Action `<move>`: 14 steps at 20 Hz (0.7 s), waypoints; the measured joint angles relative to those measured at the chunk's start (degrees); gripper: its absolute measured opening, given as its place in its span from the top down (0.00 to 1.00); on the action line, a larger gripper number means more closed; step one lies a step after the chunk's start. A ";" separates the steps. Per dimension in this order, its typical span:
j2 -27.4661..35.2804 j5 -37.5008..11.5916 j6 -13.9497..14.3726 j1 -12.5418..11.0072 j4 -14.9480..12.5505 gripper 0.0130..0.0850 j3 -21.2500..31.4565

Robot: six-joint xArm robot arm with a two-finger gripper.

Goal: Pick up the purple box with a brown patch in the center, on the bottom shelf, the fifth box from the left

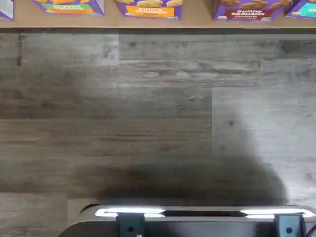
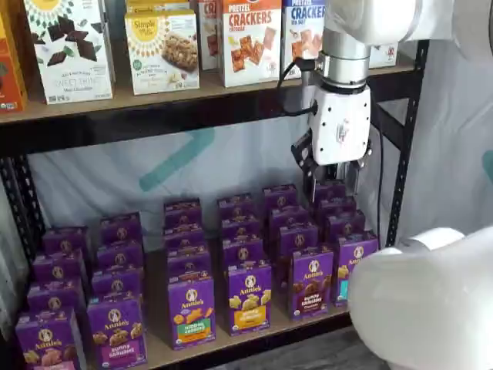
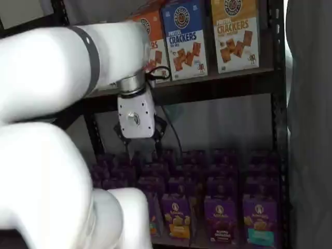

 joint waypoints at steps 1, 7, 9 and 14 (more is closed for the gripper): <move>-0.28 -0.39 0.45 0.30 -0.55 0.00 0.21; -2.16 -4.08 1.62 1.05 -2.95 0.00 2.13; -1.74 -4.62 1.09 0.58 -2.57 0.00 2.41; -0.38 -7.58 0.56 -0.11 -2.97 0.00 3.85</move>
